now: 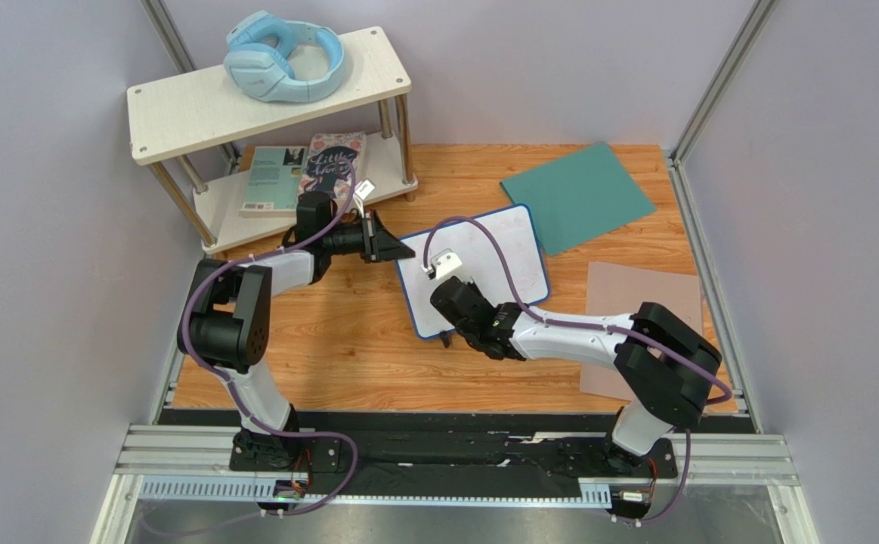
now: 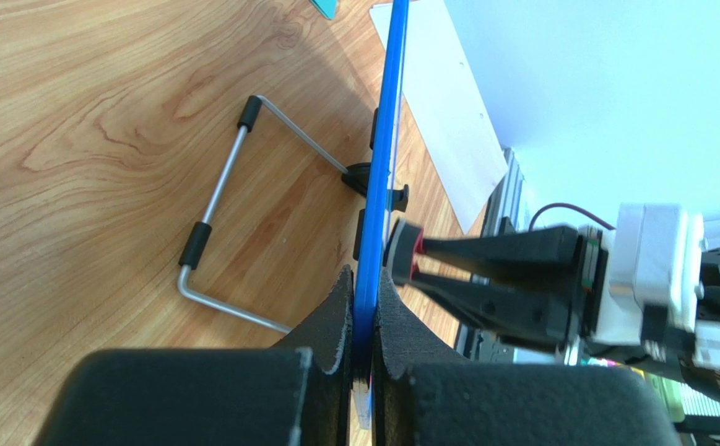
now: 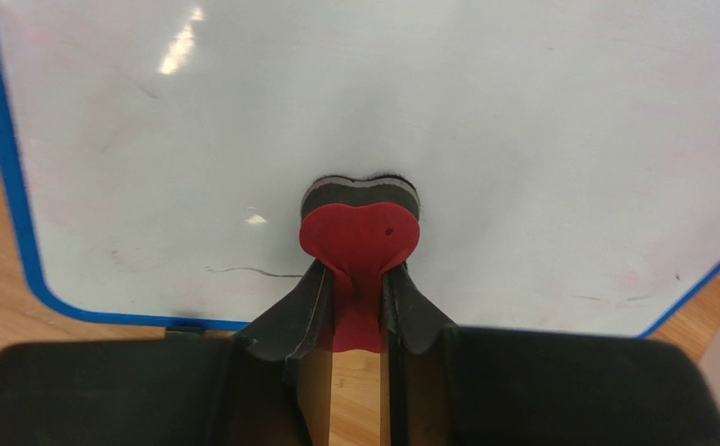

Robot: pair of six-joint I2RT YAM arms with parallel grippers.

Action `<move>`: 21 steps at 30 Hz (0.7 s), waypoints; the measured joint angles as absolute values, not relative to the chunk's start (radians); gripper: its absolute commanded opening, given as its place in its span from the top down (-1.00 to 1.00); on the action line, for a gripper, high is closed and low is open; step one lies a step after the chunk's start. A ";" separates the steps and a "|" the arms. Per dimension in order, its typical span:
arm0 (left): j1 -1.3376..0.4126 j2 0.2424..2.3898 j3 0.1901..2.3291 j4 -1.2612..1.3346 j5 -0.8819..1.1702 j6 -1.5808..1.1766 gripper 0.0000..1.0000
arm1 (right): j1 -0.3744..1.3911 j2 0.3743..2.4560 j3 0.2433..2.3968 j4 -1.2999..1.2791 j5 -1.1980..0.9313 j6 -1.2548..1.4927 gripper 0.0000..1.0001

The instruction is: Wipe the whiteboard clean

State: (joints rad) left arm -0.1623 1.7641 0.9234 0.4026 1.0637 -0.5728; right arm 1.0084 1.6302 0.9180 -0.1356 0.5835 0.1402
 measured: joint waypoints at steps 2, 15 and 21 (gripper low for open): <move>-0.162 1.764 0.923 0.403 1.064 -0.571 1.00 | 1.016 1.630 0.914 -0.110 0.545 0.122 1.00; -0.161 1.764 0.923 0.403 1.068 -0.569 1.00 | 1.031 1.670 0.979 -0.019 0.306 0.063 1.00; -0.160 1.764 0.923 0.403 1.068 -0.571 1.00 | 1.045 1.718 1.069 -0.023 0.334 0.064 1.00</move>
